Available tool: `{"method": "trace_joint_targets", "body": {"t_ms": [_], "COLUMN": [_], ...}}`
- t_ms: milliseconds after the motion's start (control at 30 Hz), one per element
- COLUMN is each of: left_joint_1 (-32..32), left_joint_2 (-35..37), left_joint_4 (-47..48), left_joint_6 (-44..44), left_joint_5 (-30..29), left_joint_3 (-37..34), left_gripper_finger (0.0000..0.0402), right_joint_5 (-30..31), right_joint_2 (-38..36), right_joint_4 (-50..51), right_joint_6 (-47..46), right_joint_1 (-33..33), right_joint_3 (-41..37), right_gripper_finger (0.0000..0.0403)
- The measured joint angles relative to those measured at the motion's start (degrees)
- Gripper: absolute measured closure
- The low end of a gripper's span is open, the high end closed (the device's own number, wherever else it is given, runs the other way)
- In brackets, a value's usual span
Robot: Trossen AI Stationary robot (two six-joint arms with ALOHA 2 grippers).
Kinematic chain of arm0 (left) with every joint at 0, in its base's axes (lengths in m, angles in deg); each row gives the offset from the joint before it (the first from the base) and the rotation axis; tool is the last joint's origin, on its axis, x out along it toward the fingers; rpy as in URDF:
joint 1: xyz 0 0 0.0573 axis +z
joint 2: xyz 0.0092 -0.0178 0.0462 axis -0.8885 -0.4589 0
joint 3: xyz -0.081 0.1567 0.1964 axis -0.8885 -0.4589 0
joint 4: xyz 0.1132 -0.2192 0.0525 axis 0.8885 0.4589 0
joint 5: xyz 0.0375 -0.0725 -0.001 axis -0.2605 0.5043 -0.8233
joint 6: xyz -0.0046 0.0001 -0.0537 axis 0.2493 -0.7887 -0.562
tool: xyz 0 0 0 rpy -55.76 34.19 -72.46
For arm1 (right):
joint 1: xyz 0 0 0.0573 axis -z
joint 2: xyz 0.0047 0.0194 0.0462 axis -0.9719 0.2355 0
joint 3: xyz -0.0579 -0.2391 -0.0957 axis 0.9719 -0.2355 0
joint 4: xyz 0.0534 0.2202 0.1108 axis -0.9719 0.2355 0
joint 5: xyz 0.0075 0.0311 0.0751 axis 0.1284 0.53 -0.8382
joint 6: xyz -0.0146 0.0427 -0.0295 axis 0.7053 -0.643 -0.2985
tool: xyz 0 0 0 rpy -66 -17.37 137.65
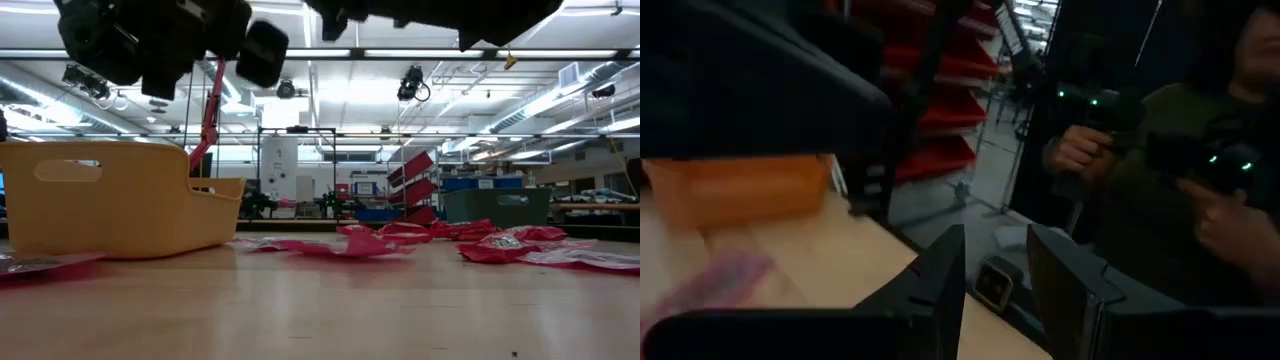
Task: Sort candy
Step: Put the red candy pack into the yellow bin
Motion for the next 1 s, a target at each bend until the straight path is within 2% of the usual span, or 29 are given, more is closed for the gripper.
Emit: {"method": "trace_joint_targets", "body": {"t_ms": [133,233,367,533,667,833,1000], "left_joint_1": [1.85,2.31,2.71,3.0,3.69,3.74,3.74], "left_joint_2": [0.0,0.0,0.02,1.79,1.81,1.81,1.79], "left_joint_4": [5.18,7.0,6.54,6.44,5.67,6.48,6.46], "left_joint_6": [-1.58,-1.54,-1.48,-0.95,-0.66,1.63,3.1], "left_joint_5": [5.53,6.29,7.79,8.22,8.01,4.59,2.83], "left_joint_3": [-0.02,-0.46,-0.59,-0.59,-0.59,-0.59,-0.59], "left_gripper_finger": [0.0289,0.0289,0.0289,0.0289,0.0289,0.0289,0.0289], "right_joint_5": [1.75,6.44,7.65,9.96,14.26,18.75,20.97], "right_joint_2": [-0.63,-0.8,-0.8,-0.8,-0.8,-0.78,0.06], "right_joint_4": [9.07,15.48,26.84,37.27,41.45,48.03,49.02], "right_joint_6": [-7.6,-13.88,-22.16,-24.19,-24.86,-25.81,-23.68], "right_joint_1": [-1.21,-2.51,-4.48,-8.75,-11.25,-12.08,-12.08], "right_joint_3": [0.0,0.0,0.0,0.0,0.0,0.0,0.0], "right_gripper_finger": [0.0403,0.0403,0.0403,0.0399,0.0371,0.0315,0.0272]}}
